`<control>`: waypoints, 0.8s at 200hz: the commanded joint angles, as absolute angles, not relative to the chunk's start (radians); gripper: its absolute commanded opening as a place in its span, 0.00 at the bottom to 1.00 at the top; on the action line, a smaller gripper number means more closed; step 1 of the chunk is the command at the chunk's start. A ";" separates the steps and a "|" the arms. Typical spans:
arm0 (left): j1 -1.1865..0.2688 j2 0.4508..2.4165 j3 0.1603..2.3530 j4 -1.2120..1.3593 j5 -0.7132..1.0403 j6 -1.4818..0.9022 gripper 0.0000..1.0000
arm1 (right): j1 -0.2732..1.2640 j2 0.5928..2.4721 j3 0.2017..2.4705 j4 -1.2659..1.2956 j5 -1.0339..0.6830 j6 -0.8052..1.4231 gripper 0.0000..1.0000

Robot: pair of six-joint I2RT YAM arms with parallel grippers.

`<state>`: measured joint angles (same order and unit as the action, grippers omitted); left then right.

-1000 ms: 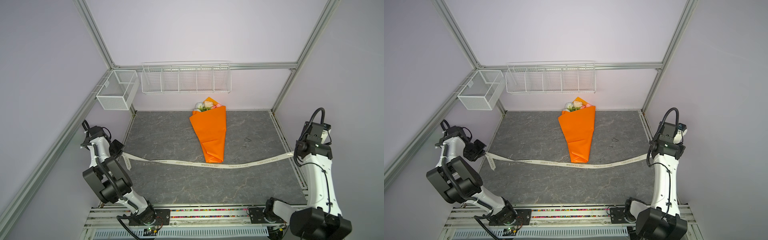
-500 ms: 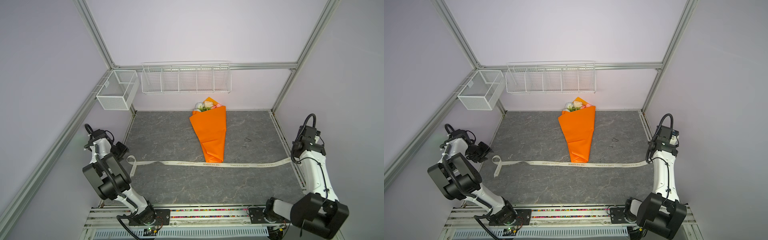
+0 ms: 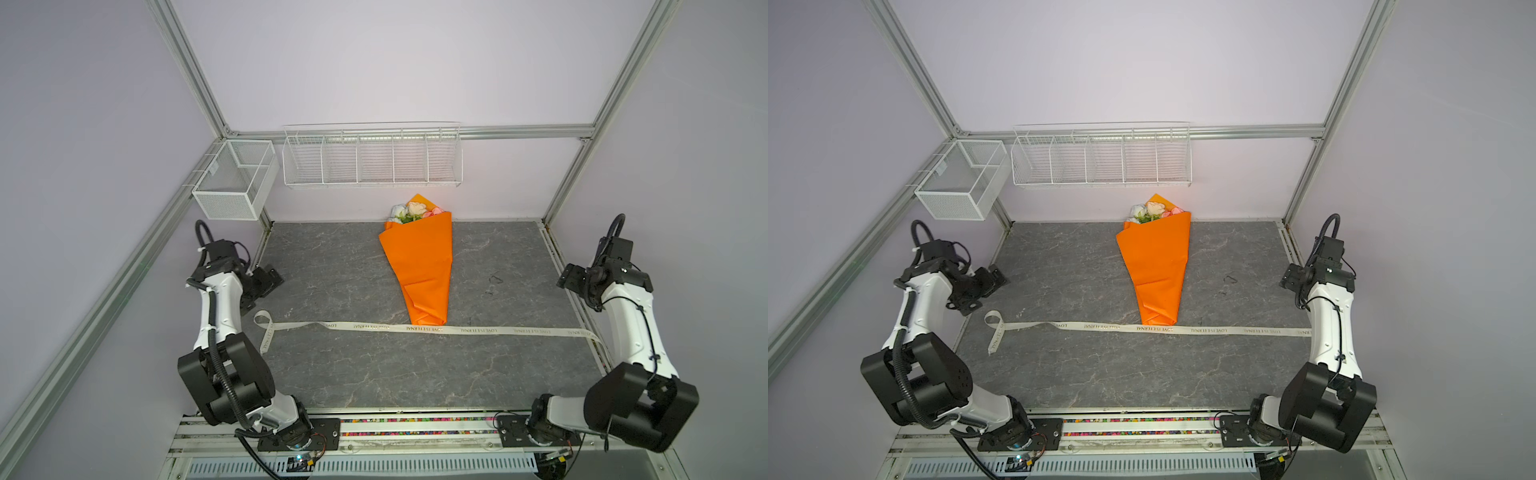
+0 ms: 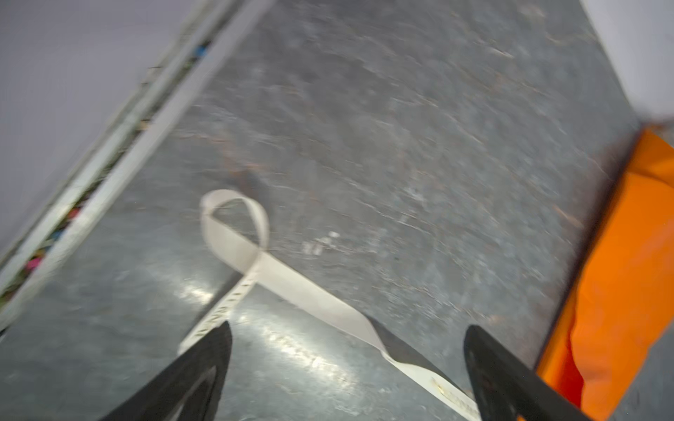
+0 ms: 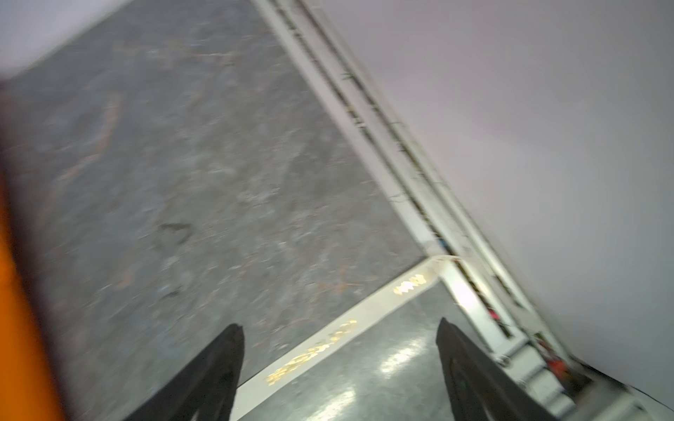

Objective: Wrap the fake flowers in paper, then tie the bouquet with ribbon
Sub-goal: 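Move both grippers toward the orange cone's wide end near the roses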

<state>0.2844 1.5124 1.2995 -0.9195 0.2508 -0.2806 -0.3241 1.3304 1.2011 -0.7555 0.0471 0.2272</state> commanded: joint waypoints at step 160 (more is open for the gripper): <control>-0.314 2.303 1.779 -0.381 0.595 -0.738 0.93 | 0.112 2.070 1.424 -0.190 -0.576 0.590 0.73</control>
